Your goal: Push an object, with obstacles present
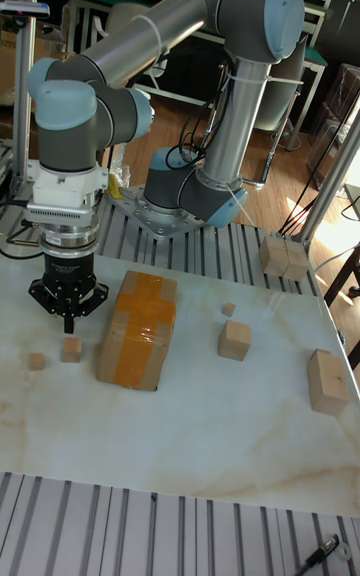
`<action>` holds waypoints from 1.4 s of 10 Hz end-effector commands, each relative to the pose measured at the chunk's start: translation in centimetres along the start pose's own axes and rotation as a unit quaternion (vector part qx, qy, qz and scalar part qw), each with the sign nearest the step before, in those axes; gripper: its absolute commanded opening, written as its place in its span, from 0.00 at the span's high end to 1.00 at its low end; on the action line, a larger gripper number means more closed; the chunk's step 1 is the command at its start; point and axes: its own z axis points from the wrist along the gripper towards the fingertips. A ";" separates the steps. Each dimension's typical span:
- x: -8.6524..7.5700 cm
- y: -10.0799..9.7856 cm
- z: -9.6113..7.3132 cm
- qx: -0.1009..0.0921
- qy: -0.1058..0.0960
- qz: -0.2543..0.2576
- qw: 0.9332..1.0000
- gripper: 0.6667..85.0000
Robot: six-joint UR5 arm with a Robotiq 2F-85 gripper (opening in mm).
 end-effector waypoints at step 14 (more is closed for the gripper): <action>-4.2 1.4 0.3 -0.008 -0.014 -0.030 0.999 0.99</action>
